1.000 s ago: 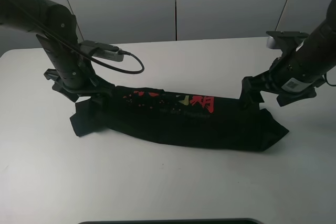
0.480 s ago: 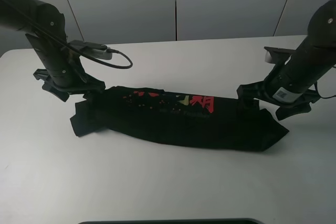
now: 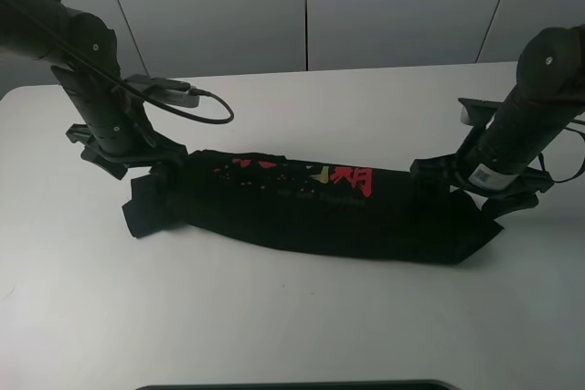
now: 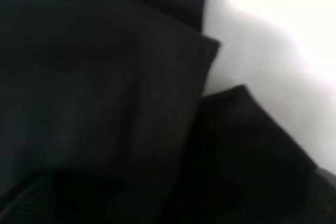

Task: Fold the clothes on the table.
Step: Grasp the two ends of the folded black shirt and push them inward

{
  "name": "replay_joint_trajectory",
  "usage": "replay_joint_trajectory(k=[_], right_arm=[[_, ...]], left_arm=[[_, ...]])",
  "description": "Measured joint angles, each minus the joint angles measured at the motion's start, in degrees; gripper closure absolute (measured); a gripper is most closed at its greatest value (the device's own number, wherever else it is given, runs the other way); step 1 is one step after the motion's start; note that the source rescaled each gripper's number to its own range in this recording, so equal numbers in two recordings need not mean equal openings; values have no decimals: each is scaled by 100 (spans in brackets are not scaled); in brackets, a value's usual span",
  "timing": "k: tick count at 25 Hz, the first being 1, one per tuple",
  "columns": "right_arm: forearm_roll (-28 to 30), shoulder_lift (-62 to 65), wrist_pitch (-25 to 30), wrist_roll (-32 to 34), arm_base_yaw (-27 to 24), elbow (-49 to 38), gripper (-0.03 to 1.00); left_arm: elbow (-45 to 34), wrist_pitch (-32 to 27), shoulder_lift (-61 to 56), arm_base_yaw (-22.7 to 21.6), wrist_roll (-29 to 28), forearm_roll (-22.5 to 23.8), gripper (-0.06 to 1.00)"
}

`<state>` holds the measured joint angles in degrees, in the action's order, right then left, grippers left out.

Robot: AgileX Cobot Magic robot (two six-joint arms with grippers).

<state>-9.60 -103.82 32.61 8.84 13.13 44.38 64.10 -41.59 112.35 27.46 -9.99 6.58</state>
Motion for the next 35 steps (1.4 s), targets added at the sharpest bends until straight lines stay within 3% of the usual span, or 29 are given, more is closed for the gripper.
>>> replay_joint_trajectory(k=[14, 23, 25, 30, 35], right_arm=[[119, -315, -29, 226, 0, 63, -3], [-136, -387, 59, -52, -10, 114, -3], [-170, -395, 59, -78, -10, 114, 4], [-725, -422, -2, -376, -10, 114, 38], [-1785, -463, -27, -1101, -10, 114, 41]], left_arm=[[0, 97, 68, 0, 107, -13, -3], [0, 180, 68, 0, 107, -13, -3], [0, 192, 68, 0, 107, -13, -3], [0, 192, 68, 0, 107, -13, -3], [0, 213, 68, 0, 107, -13, -3]])
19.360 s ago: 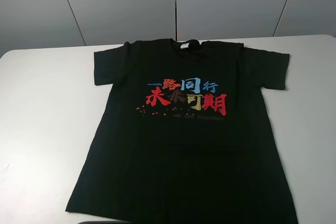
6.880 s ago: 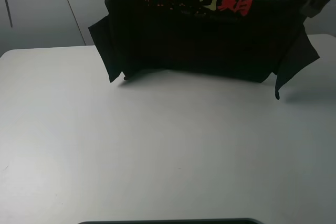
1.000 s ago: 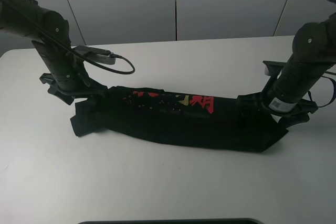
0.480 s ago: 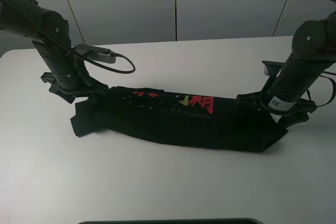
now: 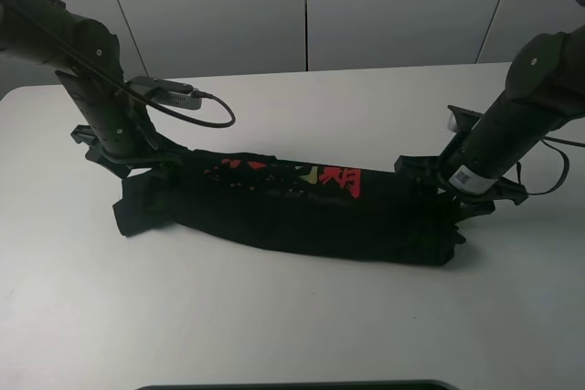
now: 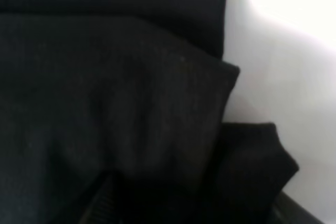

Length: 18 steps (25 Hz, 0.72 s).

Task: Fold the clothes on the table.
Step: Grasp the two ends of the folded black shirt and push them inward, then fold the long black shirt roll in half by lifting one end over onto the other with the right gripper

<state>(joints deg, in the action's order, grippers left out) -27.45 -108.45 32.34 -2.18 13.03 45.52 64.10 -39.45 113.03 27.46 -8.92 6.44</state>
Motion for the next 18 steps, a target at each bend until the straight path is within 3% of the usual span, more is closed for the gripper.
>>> replay_joint_trajectory(k=[6, 11, 18], right_arm=[[-335, -13, -24, -200, 0, 0, 45], [-426, -61, -60, -432, 0, 0, 74], [-478, -74, -71, -773, 0, -11, 80]], left_arm=[[0, 0, 0, 0, 0, 0, -3], [0, 22, 0, 0, 0, 0, -3], [0, 43, 0, 0, 0, -12, -3]])
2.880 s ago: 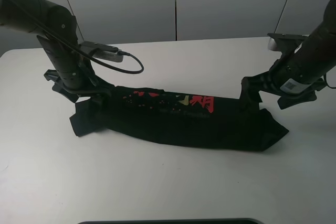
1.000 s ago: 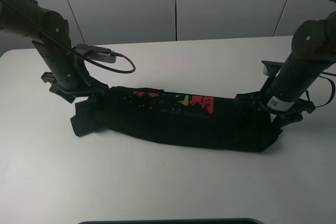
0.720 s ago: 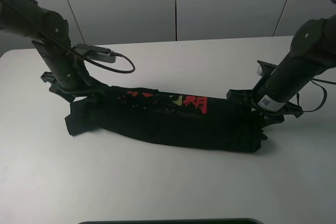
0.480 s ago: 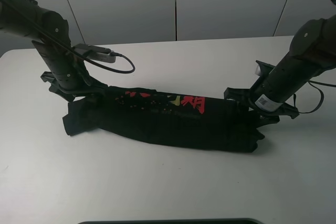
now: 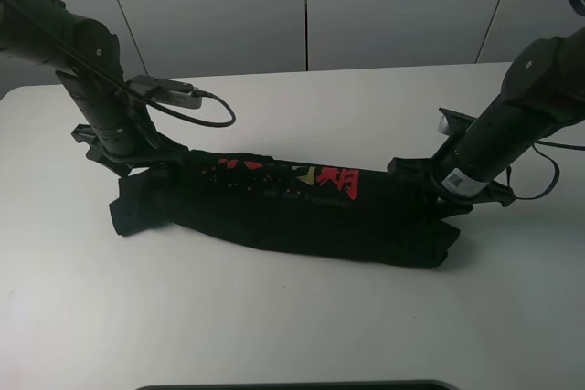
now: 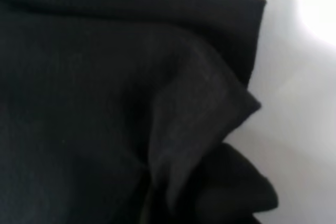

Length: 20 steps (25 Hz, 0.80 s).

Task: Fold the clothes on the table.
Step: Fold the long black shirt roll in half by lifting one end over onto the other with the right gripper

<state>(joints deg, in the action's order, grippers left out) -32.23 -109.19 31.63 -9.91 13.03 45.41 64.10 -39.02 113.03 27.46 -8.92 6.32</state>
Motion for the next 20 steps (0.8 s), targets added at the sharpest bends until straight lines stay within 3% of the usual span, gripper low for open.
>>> replay_joint_trajectory(k=[5, 12, 16, 20], right_arm=[[24, -2, 0, -67, 0, 0, 83], [607, -2, 35, 207, 21, 34, 83], [1639, -2, 258, 842, 21, 233, 83], [3101, -23, 593, 1755, 21, 470, 83]], left_arm=[[0, 122, 0, 0, 4, -75, -3], [36, 111, 9, 0, 4, -113, -3], [170, -49, 9, 0, 4, -113, -3], [237, -150, 9, 0, 4, -100, -3]])
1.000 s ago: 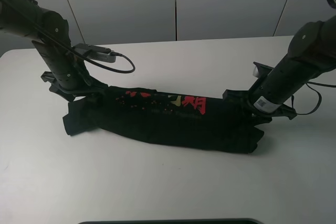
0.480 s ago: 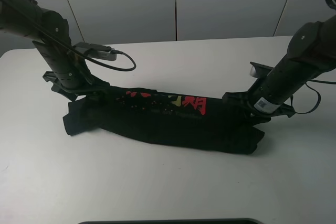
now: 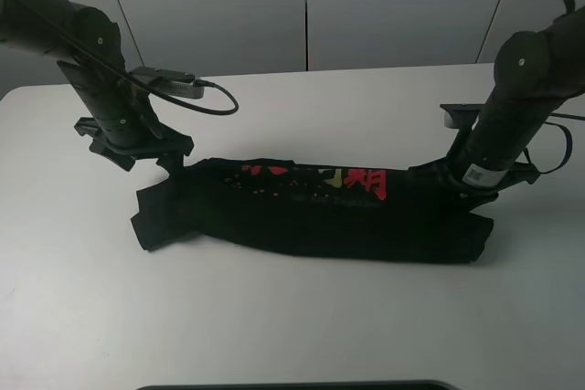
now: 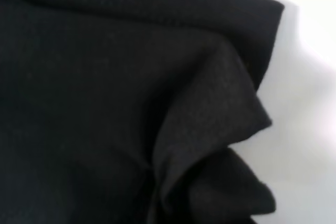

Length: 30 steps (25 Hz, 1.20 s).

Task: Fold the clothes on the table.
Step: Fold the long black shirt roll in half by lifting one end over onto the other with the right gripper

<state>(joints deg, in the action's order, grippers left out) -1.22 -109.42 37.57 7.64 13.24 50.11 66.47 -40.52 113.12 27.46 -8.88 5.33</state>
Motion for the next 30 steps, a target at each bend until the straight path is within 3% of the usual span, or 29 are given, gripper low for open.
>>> replay_joint_trajectory(k=[4, 8, 12, 17, 22, 30], right_arm=[[1553, -60, 453, 772, 0, 223, 83], [2674, -111, 1156, 1281, -10, 544, 83], [2858, 10, 1507, 1356, -10, 842, 83], [2170, 803, 1455, 942, -10, 867, 83], [1121, 1765, 1465, 277, -10, 881, 83], [-1724, 2354, 1542, -1427, -10, 881, 83]], left_arm=[[0, -30, 0, 0, 51, 24, -3], [0, -30, 0, 0, 97, 36, -3], [0, -30, 0, 0, 135, 46, -3], [0, -30, 0, 0, 135, 46, -3], [0, 15, 0, 0, 135, 46, -3], [0, 101, 0, 0, 135, 34, -3]])
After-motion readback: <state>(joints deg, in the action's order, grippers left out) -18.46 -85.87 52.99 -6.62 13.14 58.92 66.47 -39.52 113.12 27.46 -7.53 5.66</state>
